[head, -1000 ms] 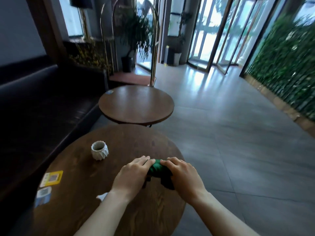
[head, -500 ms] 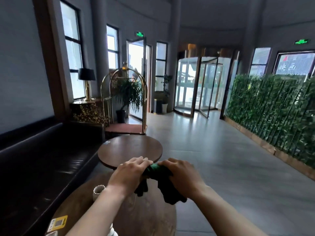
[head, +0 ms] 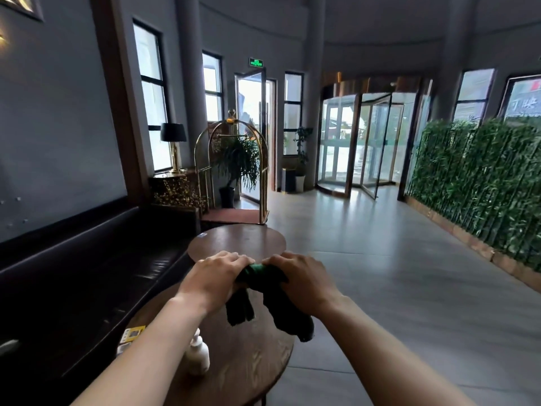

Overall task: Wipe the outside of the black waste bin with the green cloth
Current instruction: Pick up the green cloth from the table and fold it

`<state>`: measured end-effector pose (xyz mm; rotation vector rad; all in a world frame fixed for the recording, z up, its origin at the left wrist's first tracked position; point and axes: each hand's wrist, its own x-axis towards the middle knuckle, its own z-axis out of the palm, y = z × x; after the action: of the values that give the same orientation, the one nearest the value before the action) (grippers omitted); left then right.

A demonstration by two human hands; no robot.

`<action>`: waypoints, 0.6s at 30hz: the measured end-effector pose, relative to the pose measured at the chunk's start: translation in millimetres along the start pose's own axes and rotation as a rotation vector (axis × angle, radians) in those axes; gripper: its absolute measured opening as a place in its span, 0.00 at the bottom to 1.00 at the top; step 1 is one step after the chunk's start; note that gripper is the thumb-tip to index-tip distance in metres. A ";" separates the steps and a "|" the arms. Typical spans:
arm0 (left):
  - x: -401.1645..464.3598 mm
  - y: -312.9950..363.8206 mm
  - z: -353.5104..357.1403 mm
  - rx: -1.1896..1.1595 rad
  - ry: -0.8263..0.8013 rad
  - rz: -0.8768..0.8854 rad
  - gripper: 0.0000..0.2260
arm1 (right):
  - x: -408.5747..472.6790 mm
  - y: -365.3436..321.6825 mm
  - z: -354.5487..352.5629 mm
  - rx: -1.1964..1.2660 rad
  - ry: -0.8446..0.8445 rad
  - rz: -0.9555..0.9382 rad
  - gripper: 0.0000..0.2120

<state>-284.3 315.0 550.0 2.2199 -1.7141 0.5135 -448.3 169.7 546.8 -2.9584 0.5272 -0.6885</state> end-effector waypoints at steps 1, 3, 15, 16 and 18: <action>-4.1 3.6 -3.0 0.002 -0.006 -0.001 0.20 | -5.5 -1.6 -0.9 -0.002 0.005 -0.001 0.19; -10.1 9.7 -7.5 0.003 -0.011 0.004 0.19 | -14.4 -4.6 -1.5 -0.002 0.010 0.004 0.19; -46.2 -9.4 1.9 -0.041 -0.015 0.019 0.21 | -27.0 -39.7 14.4 -0.023 0.010 0.023 0.18; -49.4 -13.8 4.3 -0.048 -0.015 0.015 0.21 | -26.9 -43.9 18.2 -0.021 0.007 0.026 0.18; -57.6 -23.0 11.6 -0.071 -0.032 0.010 0.21 | -28.7 -52.0 29.4 -0.024 -0.010 0.049 0.18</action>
<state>-274.0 365.6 513.6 2.1820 -1.7320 0.4150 -443.2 227.8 515.2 -2.9583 0.6088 -0.6669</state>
